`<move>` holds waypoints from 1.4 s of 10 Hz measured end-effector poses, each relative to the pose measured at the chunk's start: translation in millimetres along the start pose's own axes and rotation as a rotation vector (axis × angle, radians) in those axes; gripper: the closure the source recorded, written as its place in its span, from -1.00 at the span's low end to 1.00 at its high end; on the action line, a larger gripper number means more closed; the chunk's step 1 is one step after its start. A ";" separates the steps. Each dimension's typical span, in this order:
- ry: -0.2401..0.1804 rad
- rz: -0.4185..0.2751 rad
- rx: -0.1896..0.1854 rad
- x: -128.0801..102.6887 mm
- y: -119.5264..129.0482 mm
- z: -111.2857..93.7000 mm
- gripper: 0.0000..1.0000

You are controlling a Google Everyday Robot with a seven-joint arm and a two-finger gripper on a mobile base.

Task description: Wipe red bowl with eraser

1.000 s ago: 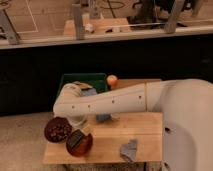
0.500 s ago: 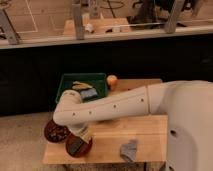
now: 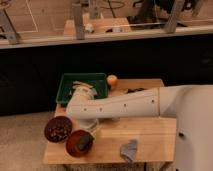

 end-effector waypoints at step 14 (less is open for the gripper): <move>0.008 0.025 -0.011 9.9 16.0 8.5 1.00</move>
